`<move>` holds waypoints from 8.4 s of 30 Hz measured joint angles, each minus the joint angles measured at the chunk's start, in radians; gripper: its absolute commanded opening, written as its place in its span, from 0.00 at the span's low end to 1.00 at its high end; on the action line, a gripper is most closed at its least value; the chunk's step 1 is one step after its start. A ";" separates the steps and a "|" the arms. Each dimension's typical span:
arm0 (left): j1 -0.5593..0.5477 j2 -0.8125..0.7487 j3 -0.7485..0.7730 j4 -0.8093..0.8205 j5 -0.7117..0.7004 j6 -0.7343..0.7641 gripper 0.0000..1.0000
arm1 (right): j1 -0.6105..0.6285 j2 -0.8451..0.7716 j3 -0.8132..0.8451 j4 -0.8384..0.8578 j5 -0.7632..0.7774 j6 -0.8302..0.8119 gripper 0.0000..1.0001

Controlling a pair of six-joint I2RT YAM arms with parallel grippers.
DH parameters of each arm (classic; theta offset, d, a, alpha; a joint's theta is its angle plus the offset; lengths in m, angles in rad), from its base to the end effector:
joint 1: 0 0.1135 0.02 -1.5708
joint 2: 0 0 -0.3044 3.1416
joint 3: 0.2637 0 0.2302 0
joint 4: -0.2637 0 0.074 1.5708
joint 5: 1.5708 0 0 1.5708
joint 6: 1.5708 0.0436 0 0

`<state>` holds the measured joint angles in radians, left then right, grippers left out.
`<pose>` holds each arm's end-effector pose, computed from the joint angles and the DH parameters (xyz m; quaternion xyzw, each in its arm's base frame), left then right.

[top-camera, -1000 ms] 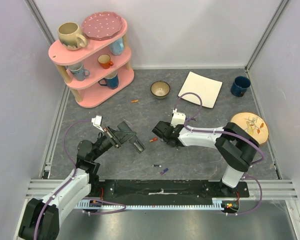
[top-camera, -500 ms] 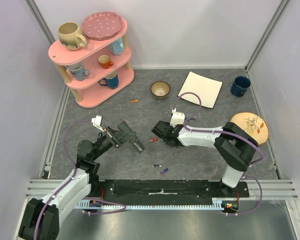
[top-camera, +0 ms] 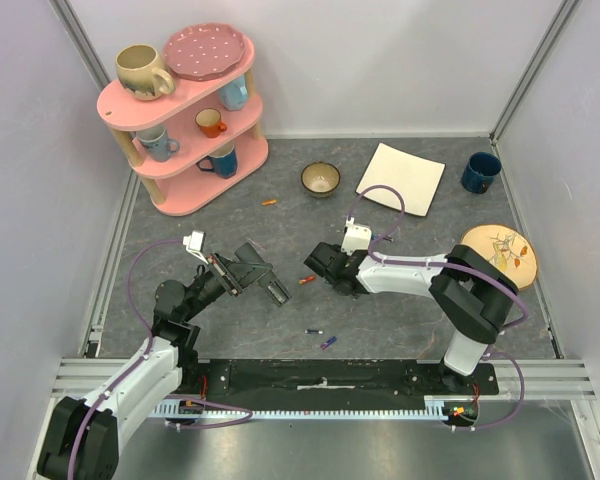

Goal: Load the batteries into the remote control
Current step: Adjust the battery at the center of the board, then pick up the battery from the center of the board, then load the battery into the remote control.

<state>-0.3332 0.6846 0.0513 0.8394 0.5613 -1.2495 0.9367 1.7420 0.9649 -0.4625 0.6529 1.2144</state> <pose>0.0939 -0.0571 0.2455 -0.0752 0.6385 -0.6532 0.3999 0.2036 0.2322 0.1977 0.1817 0.9179 -0.0129 0.3525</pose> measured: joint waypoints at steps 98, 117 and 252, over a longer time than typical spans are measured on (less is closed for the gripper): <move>-0.011 -0.072 0.000 -0.068 -0.025 0.000 0.02 | -0.060 -0.247 -0.016 0.103 -0.201 -0.278 0.61; -0.014 -0.072 0.000 -0.098 -0.036 0.001 0.02 | -0.042 -0.058 0.012 0.046 -0.177 -0.140 0.51; -0.343 0.827 0.197 0.451 -0.284 -0.124 0.02 | 0.218 -0.727 -0.319 0.537 -0.284 -0.732 0.00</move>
<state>-0.6765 1.5120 0.2485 1.2900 0.2775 -1.3739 1.1549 1.0153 0.6460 0.0742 0.3687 0.4820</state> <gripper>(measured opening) 0.240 0.171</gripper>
